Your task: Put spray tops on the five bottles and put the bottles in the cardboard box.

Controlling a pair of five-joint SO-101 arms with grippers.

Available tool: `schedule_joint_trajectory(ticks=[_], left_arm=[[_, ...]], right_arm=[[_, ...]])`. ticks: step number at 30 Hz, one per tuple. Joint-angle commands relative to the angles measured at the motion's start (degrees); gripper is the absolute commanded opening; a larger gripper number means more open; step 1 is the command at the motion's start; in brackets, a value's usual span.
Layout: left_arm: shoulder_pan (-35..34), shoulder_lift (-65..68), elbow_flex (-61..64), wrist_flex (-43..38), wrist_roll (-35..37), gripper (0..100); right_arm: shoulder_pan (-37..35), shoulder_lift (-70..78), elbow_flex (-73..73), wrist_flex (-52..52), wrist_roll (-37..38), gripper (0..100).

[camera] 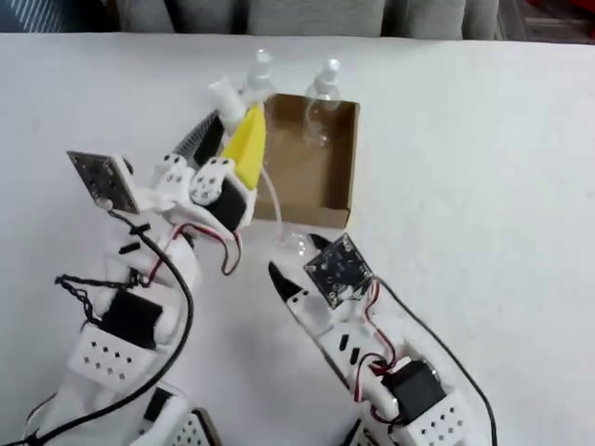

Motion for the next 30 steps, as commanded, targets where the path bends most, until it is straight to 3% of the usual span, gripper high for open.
schedule_joint_trajectory(ticks=[1, 10, 17, 30], left_arm=[[1.2, -1.4, 1.7, -2.4, 0.7, 2], [3.8, -8.5, 8.1, -1.3, 1.1, 2], [12.4, -19.0, 12.2, 9.9, 0.8, 2], [12.0, -19.3, 19.1, 9.8, 0.8, 2]], right_arm=[[0.4, -0.4, -0.5, -0.1, -0.4, 1.6], [0.4, -0.4, -0.5, -0.2, -0.4, 1.6], [0.5, -0.5, -0.6, -0.1, -0.4, 1.6], [3.4, -0.5, -1.0, 0.0, -0.4, 1.6]])
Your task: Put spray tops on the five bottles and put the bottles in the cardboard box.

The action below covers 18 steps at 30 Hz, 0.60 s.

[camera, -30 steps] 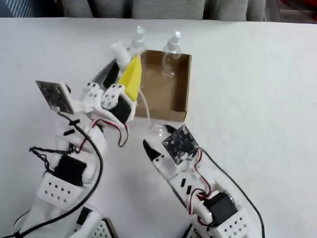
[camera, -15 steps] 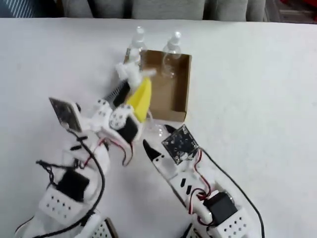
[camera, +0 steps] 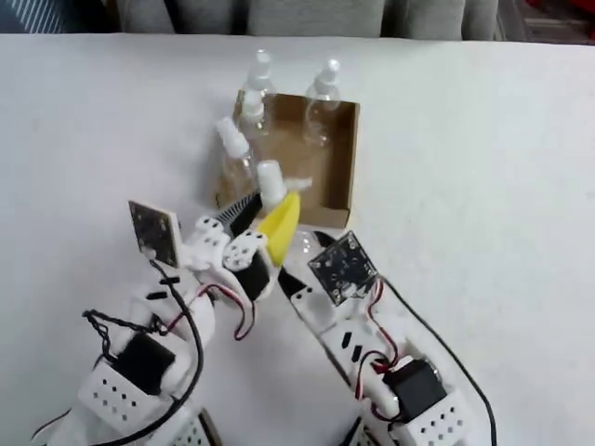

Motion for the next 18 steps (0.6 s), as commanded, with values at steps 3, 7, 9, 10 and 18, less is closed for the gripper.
schedule_joint_trajectory(ticks=[3, 7, 9, 10, 18], left_arm=[[1.4, -1.2, 1.2, 0.1, 0.6, 2], [1.4, -1.3, 2.5, 0.1, 0.5, 2], [1.4, -1.3, 2.6, 0.0, 0.5, 2], [1.5, -1.3, 2.6, 0.0, 0.5, 2], [5.1, -1.3, 4.4, -3.0, 0.4, 2]], right_arm=[[1.3, -0.5, -1.0, 0.0, -0.4, 1.6], [1.3, -0.5, -1.0, 0.0, -0.4, 1.6], [1.4, -0.5, -1.0, 0.0, -0.4, 1.6], [1.4, -0.5, -1.0, 0.0, -0.4, 1.6], [2.5, -0.5, -1.0, 0.0, -0.4, 1.6]])
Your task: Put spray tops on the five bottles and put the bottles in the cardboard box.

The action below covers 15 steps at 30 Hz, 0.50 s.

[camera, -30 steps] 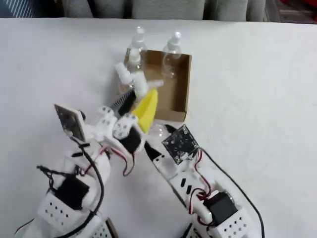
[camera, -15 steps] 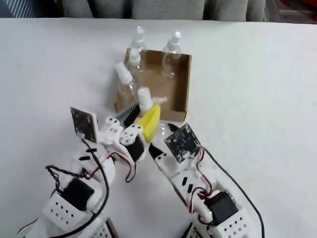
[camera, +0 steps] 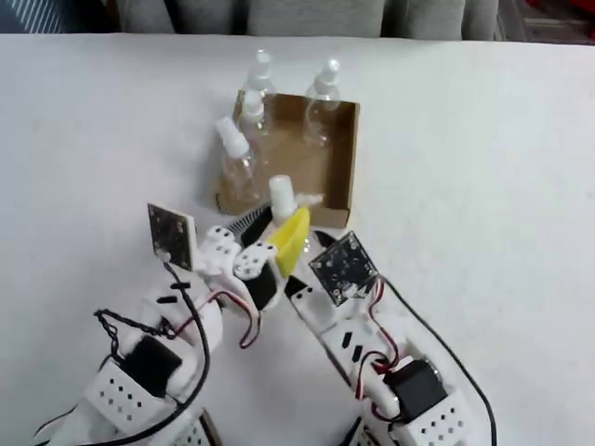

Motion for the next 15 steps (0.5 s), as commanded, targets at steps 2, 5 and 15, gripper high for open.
schedule_joint_trajectory(ticks=[2, 5, 15], left_arm=[[2.2, -1.1, 2.5, -5.2, 0.5, 2], [2.1, -1.1, 3.8, -7.1, 0.5, 2], [1.2, -1.2, 4.0, -7.0, 0.4, 3]], right_arm=[[2.4, -0.3, -1.0, 0.0, -0.4, 1.6], [2.6, -0.3, -1.0, 0.0, -0.4, 1.6], [2.6, -0.3, -1.0, 0.0, -0.4, 1.6]])
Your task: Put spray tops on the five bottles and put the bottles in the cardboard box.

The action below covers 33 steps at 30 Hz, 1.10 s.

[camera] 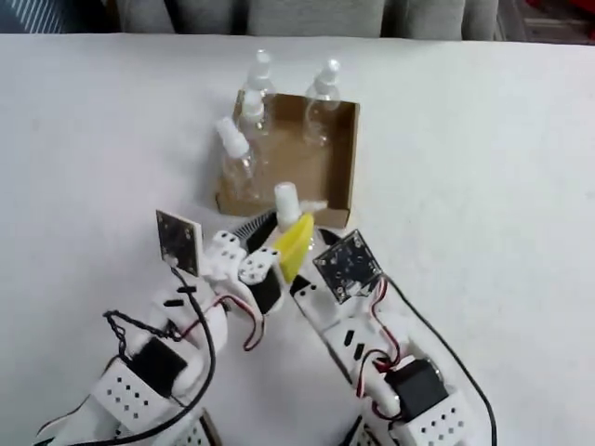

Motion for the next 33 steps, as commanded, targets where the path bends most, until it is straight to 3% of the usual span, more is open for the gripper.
schedule_joint_trajectory(ticks=[1, 8, 12, 19, 26, 29, 33], left_arm=[[0.4, -1.2, -0.4, -1.8, 0.4, 6], [0.4, -4.4, 1.8, -1.6, 0.7, 34], [0.6, -11.6, 2.5, 2.0, 0.9, 39], [0.4, -26.9, 2.4, 14.9, 0.6, 37], [0.5, -26.9, 1.8, 20.4, 0.5, 35], [0.6, -26.9, -0.5, 22.7, 0.5, 27], [0.4, -26.9, -3.7, 25.8, 0.4, 5]], right_arm=[[1.4, -0.4, -1.0, -0.1, -0.4, 1.6], [1.4, -0.4, -1.0, -0.2, -0.4, 1.6], [1.4, -0.4, -1.0, -0.4, -0.4, 1.6], [3.2, -0.4, -1.0, -0.6, -0.4, 1.6], [7.3, -0.3, -1.0, -5.0, 0.0, 1.6], [11.0, 0.0, -1.0, -9.5, -0.4, 1.6], [13.4, 0.1, -1.0, -13.8, -1.4, 1.6]])
